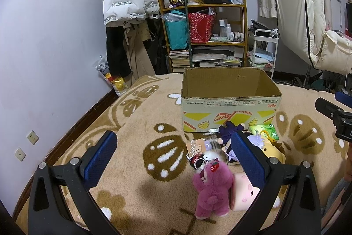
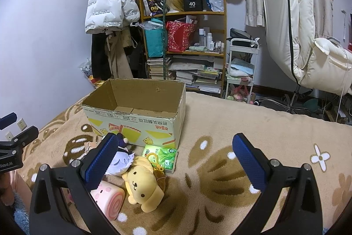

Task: Organize soft objects

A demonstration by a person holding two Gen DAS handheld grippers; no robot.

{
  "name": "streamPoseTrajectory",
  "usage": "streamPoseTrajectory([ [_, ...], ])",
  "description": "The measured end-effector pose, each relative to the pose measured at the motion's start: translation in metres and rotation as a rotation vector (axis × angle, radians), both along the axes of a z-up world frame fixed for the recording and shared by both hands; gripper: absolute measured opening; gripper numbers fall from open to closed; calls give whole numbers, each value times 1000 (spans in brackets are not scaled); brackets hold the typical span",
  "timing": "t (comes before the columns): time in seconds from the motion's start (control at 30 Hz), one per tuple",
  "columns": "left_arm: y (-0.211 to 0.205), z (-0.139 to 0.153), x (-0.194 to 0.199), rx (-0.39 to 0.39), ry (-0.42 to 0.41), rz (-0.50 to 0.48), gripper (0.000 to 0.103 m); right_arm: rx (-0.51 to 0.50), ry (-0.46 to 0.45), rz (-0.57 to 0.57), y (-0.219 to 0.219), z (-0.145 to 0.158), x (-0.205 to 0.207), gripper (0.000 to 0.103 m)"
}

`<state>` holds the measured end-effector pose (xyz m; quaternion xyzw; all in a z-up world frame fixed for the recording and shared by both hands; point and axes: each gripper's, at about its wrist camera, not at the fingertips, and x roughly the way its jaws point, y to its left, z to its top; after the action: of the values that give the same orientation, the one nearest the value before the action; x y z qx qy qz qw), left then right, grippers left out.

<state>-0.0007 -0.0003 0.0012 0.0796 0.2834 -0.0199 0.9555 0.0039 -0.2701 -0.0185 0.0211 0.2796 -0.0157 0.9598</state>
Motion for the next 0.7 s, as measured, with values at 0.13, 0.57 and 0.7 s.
streamPoseTrajectory([
  [0.13, 0, -3, 0, 5, 1, -3, 102, 1, 1, -2, 0, 0, 0, 103],
  [0.57, -1, -13, 2, 4, 15, 1, 102, 1, 2, -1, -1, 0, 0, 103],
  [0.7, -1, -16, 3, 5, 28, 2, 102, 1, 3, -1, 0, -1, 0, 103],
])
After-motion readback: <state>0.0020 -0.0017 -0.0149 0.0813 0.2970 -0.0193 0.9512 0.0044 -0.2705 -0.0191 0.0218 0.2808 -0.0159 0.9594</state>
